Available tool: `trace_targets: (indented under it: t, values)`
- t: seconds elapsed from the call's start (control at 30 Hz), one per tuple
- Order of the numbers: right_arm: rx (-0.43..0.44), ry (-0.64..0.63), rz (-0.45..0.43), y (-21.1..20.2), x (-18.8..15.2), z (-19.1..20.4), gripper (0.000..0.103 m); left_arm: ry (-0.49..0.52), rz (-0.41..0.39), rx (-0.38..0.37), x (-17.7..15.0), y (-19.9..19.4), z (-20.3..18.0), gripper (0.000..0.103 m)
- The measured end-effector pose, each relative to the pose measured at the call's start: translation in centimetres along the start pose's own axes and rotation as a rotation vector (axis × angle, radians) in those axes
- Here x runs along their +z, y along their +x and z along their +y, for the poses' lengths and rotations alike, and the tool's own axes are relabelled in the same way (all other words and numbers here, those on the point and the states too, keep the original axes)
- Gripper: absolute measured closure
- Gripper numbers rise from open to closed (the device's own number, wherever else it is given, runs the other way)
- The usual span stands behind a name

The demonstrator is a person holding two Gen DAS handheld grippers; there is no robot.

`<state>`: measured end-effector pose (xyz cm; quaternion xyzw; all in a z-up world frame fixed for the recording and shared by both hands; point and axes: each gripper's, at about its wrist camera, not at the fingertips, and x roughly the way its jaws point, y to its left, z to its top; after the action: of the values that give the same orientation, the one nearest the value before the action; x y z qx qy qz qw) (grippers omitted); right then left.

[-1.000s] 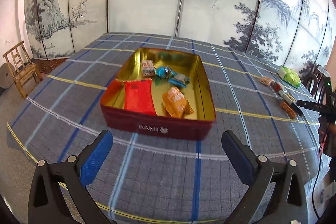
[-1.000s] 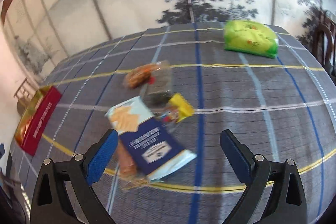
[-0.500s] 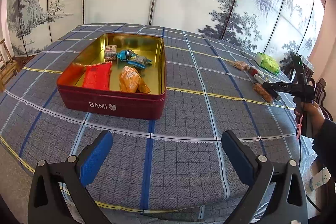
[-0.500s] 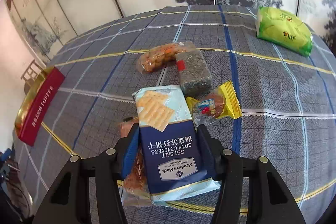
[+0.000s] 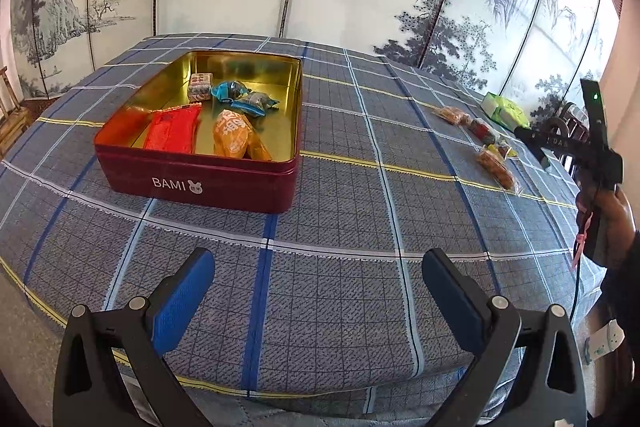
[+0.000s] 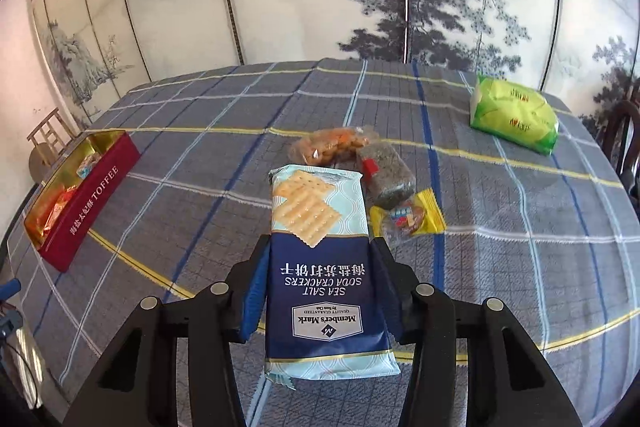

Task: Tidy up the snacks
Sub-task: 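Carry the soda crackers packet over the tin and open the right gripper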

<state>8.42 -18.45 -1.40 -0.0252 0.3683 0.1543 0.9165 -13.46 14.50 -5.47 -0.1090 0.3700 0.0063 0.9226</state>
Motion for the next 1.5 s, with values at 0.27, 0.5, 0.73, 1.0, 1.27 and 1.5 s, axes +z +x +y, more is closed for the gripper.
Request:
trace_targets:
  t: [0.27, 0.5, 0.73, 1.0, 1.27, 1.5]
  values:
    - [-0.119, 0.008, -0.084, -0.2, 4.4, 3.3, 0.054, 0.008, -0.022, 0.031, -1.5, -0.9, -0.3, 0.0]
    - [-0.129, -0.049, -0.105, 1.8, 7.4, 9.8, 0.054, -0.025, -0.033, 0.062, -2.3, -1.9, 1.3, 0.0]
    - [-0.079, -0.11, -0.108, 3.3, 8.8, 16.3, 0.054, -0.074, -0.048, 0.101, -3.0, -2.9, 3.6, 0.0]
    - [-0.034, -0.156, -0.105, 3.8, 8.9, 21.7, 0.054, -0.147, -0.055, 0.132, -3.8, -3.8, 6.2, 0.001]
    - [-0.01, -0.192, -0.084, 4.4, 8.5, 25.5, 0.054, -0.196, -0.04, 0.151, -4.9, -4.1, 8.3, 0.001]
    - [0.017, -0.21, -0.069, 4.7, 8.3, 28.2, 0.054, -0.225, -0.047, 0.154, -5.5, -4.6, 9.5, 0.001]
